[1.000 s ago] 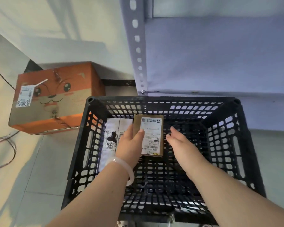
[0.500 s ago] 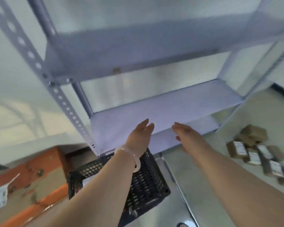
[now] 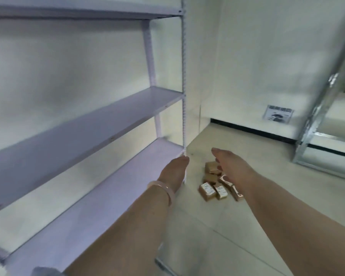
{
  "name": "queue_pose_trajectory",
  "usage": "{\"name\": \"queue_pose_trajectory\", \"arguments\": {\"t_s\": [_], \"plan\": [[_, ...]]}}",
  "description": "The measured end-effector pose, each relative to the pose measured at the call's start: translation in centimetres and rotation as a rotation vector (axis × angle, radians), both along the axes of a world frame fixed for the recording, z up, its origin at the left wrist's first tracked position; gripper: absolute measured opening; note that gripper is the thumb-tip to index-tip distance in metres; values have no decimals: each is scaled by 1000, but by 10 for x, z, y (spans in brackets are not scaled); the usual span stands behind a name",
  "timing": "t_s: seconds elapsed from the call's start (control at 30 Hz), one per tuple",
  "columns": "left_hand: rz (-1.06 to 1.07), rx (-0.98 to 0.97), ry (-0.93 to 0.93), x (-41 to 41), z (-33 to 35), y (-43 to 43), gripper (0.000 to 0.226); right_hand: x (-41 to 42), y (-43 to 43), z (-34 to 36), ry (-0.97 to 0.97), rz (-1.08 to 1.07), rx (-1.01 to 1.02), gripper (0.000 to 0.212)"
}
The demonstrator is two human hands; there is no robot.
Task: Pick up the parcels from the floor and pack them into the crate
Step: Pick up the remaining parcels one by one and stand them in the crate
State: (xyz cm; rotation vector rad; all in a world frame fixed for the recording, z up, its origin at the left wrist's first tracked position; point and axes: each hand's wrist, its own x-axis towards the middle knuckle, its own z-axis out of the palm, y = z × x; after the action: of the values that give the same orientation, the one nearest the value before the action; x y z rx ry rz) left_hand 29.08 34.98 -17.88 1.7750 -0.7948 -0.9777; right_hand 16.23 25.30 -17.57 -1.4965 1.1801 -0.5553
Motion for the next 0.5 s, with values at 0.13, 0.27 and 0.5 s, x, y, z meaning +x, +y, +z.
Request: {"name": "queue_pose_trajectory", "arguments": {"t_s": [0.13,0.27,0.5], "plan": [[-20,-23,-11,-44,5,-75,45,-67,-65,4,-14,-72,41,57],[-48,-36,-12,-76,-6,-149,45,-118,-134,1,-20,-160,37,56],[-14,95,29,-88,-49,-233,52,-142,-209,-46,29,-198,135,51]]}}
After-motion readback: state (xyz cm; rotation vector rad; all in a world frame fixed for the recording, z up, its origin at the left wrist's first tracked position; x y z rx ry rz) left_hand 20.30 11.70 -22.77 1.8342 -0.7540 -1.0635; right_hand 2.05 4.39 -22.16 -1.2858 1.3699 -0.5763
